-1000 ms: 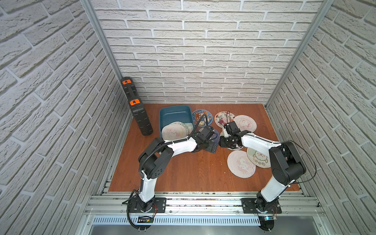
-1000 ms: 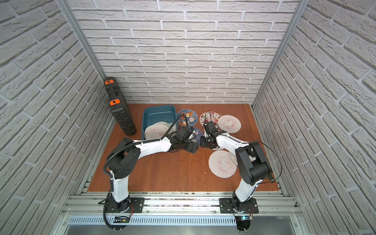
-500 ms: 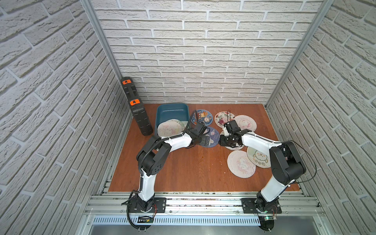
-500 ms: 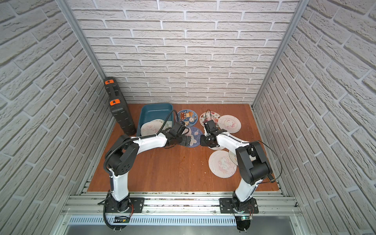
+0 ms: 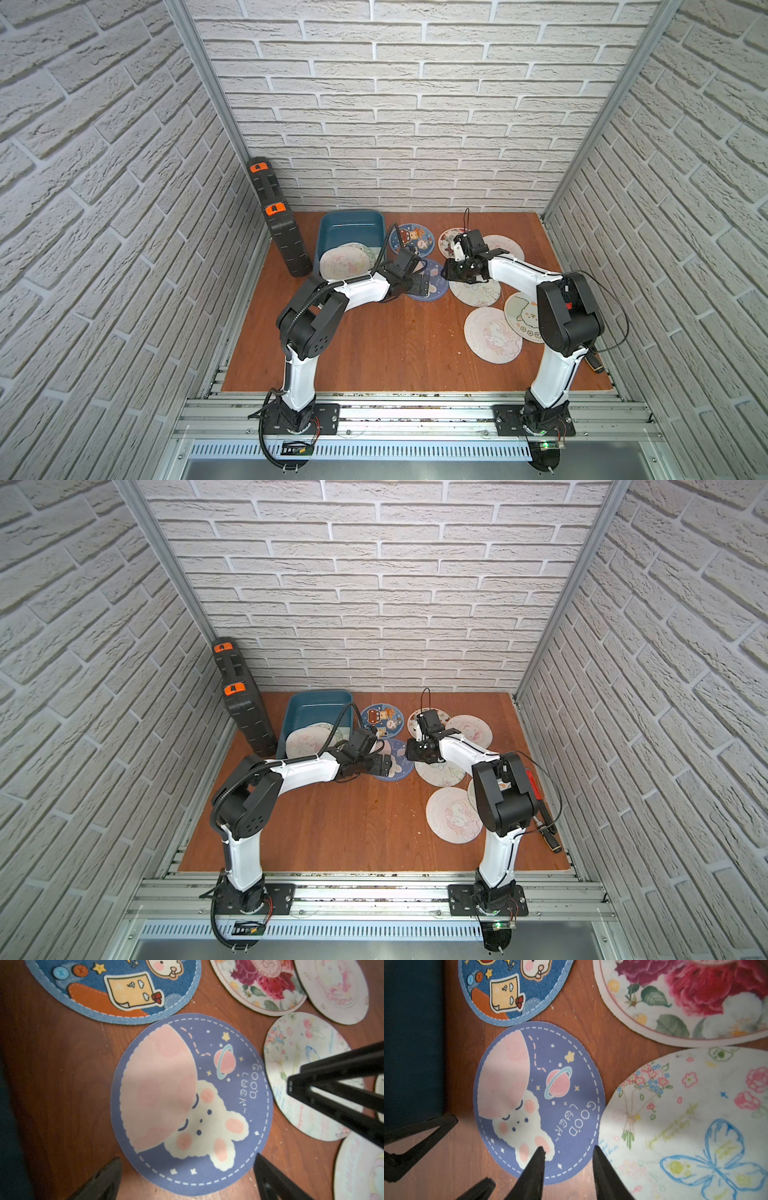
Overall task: Put the coasters into the storage box
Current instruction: Move the storage box to the center of the board.
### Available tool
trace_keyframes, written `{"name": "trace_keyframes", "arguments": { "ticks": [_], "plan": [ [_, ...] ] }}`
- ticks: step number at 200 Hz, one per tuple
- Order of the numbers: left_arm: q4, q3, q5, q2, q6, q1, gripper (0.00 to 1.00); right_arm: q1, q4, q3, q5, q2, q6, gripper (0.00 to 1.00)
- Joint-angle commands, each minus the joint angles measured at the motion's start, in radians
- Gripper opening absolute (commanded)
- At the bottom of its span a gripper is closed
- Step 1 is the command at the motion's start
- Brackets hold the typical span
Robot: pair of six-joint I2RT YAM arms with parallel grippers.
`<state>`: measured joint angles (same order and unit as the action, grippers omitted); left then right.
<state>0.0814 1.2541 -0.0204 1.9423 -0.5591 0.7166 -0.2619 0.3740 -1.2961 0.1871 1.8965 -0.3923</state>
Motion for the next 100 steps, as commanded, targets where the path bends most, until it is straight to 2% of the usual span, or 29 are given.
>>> {"name": "trace_keyframes", "arguments": {
  "ticks": [1,100],
  "plan": [
    [-0.084,-0.017,0.048,-0.003,-0.024,0.004,0.98,0.013,-0.029,-0.042,0.041,0.03,0.027,0.4],
    [-0.07,-0.042,0.024,0.033,-0.059,0.004,0.98,0.059,-0.009,-0.172,0.058,0.183,0.072,0.41]
  ]
}}
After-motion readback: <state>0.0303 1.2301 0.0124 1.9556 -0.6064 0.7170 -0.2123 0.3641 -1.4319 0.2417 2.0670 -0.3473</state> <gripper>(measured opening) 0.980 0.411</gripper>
